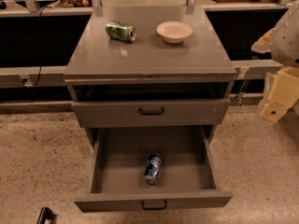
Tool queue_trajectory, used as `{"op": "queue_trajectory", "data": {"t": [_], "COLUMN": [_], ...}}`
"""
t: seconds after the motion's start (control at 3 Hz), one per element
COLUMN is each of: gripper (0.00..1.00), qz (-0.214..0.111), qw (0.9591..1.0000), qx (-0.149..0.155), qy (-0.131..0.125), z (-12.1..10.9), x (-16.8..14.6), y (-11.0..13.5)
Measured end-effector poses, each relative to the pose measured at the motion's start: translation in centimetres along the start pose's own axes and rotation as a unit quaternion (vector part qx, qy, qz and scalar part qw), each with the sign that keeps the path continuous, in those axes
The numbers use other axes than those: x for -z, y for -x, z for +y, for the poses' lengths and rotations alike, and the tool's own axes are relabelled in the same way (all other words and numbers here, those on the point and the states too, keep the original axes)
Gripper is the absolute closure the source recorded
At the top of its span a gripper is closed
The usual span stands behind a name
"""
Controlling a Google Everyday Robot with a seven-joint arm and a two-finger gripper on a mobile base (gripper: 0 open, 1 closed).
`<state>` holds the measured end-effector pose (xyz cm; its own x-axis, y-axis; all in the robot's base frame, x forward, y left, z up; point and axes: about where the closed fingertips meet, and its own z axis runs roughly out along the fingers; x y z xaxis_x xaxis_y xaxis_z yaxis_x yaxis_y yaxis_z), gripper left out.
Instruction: Pick pepsi can from middle drawer and place on counter
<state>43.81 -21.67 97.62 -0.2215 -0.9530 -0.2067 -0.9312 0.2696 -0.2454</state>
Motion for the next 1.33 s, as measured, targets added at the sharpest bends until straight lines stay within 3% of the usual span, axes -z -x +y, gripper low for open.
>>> {"op": "queue_trajectory", "data": {"t": [0.33, 0.67, 1.0, 1.33], "gripper": [0.00, 0.00, 0.00, 0.00], "qz": [0.000, -0.032, -0.044, -0.017], "qw": [1.0000, 0.9989, 0.9965, 0.9948], "qx": [0.000, 0.031, 0.069, 0.100], "qy": [0.000, -0.016, -0.021, 0.000], "z": [0.0, 0.3, 0.4, -0.3], "x": [0.0, 0.7, 1.0, -0.7], "y": [0.0, 0.1, 0.6, 1.0]}}
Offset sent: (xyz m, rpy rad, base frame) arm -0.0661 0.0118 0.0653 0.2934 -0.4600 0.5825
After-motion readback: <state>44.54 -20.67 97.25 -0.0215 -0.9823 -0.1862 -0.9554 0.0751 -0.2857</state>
